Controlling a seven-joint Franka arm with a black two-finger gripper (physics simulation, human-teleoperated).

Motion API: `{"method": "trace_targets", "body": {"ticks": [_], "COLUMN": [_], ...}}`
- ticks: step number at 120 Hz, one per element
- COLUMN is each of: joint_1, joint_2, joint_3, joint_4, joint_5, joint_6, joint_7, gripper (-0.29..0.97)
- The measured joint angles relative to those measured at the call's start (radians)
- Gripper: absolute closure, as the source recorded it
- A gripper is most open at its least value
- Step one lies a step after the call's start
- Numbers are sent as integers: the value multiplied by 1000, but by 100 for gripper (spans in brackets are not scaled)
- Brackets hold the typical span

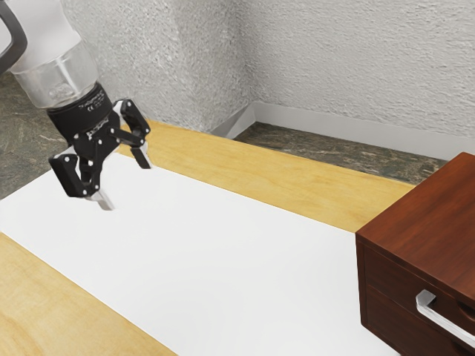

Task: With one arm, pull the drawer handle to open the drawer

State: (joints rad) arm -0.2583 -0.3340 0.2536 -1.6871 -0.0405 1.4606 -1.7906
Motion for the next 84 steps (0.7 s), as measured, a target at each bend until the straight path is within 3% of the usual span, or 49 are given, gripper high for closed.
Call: {"method": "trace_targets", "body": {"ticks": [16, 32, 40, 47, 63, 84], "joint_1": [7, -108, -173, -224, -325, -481], "joint_2": [-12, -61, -159, -154, -51, -32], "joint_3": [-5, -31, -45, -56, -63, -32], "joint_4": [-26, -82, -261, -324, -349, -352], "joint_5": [-3, -8, -6, -8, -13, -13], "joint_6": [-50, -66, 19, 111, 315, 466], "joint_7": [16, 21, 23, 25, 29, 30], "gripper": [0, 0, 0, 0, 0, 0]}}
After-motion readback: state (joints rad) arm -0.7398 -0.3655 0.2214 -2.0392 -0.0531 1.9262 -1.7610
